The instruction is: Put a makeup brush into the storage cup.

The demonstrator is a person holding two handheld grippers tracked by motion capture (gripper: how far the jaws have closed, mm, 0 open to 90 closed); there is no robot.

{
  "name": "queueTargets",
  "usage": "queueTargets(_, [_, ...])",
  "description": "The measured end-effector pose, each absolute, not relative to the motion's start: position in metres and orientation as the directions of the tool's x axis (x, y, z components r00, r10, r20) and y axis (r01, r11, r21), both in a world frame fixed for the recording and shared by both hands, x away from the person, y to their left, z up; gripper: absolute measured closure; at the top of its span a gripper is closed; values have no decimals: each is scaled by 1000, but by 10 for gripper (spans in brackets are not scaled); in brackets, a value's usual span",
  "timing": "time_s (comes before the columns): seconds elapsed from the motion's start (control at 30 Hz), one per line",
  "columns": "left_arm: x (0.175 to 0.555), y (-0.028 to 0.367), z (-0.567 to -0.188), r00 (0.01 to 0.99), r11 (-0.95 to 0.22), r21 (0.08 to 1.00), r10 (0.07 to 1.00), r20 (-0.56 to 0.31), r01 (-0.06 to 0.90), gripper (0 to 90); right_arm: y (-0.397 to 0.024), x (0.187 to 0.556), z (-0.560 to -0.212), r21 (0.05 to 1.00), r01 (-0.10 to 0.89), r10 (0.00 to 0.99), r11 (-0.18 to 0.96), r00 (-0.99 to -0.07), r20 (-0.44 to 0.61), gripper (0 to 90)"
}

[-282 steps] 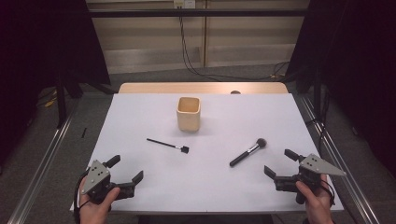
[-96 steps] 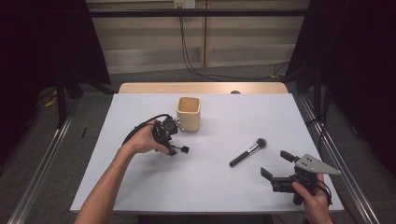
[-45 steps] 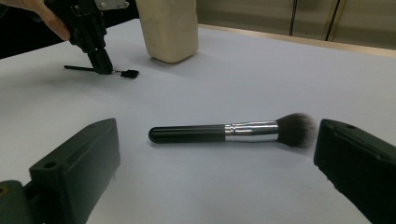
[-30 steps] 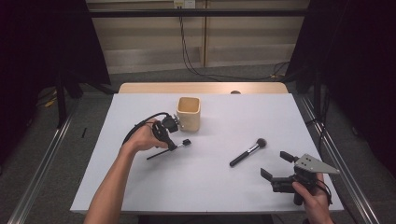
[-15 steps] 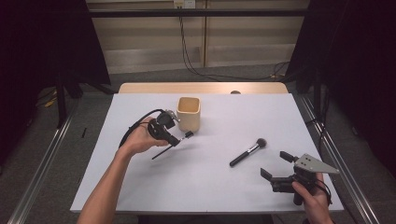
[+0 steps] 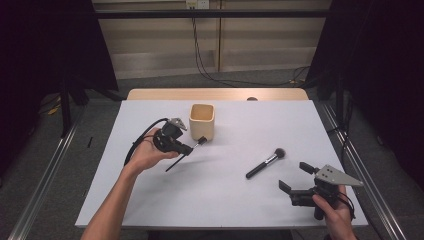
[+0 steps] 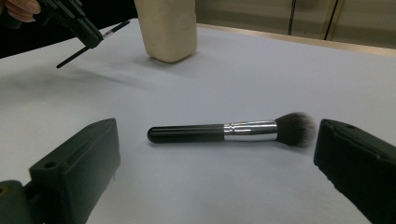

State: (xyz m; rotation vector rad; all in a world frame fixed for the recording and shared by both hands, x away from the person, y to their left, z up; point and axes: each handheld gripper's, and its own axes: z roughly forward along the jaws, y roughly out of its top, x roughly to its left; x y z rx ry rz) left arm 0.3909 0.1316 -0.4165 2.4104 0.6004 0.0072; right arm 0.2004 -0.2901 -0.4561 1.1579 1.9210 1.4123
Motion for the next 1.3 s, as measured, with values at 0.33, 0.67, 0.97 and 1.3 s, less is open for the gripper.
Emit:
queueTargets(0.33, [383,143,-410,870,-567,704,468,-152,427,858,-290,200,-456,933,345,847,107,-523,96,1])
queueTargets(0.67, [379,151,-407,839,-445,800,529,-128,402,858,-290,200,-456,932,346,848,106,-522,97,1])
queueTargets(0.97, [369,158,-402,821,-371,843,556,-134,389,858,-291,200,-456,932,344,847,111,-524,93,1])
queueTargets(1.3, [352,170,-398,812,-270,903,569,-129,333,858,-290,200,-456,934,342,849,107,-520,93,1])
